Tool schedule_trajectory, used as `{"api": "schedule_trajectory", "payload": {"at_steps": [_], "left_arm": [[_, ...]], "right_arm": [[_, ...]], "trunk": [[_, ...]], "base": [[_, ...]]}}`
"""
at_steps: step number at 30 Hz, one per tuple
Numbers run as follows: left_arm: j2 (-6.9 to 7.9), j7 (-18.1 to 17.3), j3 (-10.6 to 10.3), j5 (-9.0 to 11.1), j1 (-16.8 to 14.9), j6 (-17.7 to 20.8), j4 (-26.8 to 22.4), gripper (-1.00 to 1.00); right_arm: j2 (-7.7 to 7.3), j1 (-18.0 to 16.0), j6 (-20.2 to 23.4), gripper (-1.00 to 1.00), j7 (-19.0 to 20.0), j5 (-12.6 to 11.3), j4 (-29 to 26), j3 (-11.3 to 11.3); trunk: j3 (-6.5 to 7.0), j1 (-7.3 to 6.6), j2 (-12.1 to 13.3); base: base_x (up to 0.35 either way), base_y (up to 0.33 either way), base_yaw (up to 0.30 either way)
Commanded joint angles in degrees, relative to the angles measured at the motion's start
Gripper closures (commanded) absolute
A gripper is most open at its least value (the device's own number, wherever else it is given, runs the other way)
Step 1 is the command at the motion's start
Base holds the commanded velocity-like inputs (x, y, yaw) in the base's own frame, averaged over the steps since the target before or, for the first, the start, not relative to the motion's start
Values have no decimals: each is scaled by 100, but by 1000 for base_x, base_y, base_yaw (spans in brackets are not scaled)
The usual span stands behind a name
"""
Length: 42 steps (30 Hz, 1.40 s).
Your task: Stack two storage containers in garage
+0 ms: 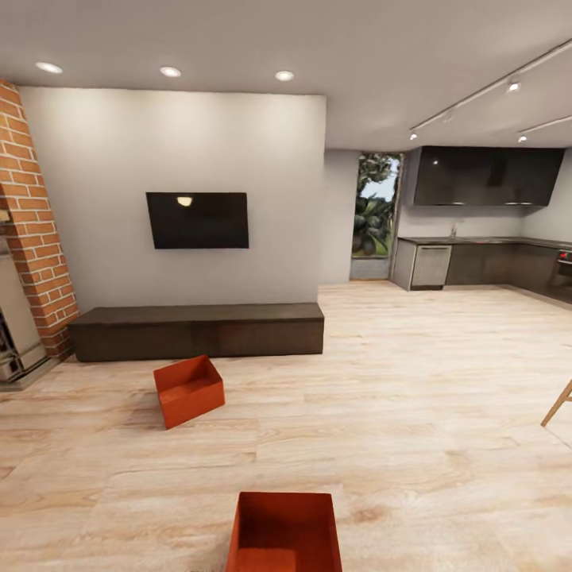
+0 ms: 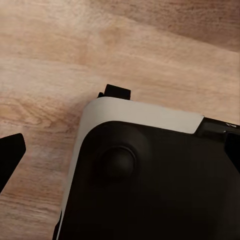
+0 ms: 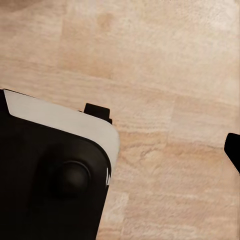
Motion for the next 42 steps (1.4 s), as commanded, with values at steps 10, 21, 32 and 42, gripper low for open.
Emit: {"api": "schedule_trajectory", "payload": {"at_steps": [10,21,32,42], "left_arm": [[-1,7,1,60,-2,16,-9,-100],[-1,7,1,60,-1,16,-9,-100],[-8,7,6,60,0,16,-7,-100],[-22,7,13,59,-2,13,-4,-100]], "right_arm": [[7,-7,-29,-100,-17,-17,16,39],[4,-7,-27,-100,-17,-21,17,38],[-2,-7,-4,-100,-13,-8,19,47],[-5,-7,-24,-100,-8,-8,18,34]], "trunk": [[-6,0,-3],[-6,0,-3],[-6,0,-3],[-6,0,-3]], "base": [[0,0,26],[0,0,52],[0,0,1],[0,68,0]]}}
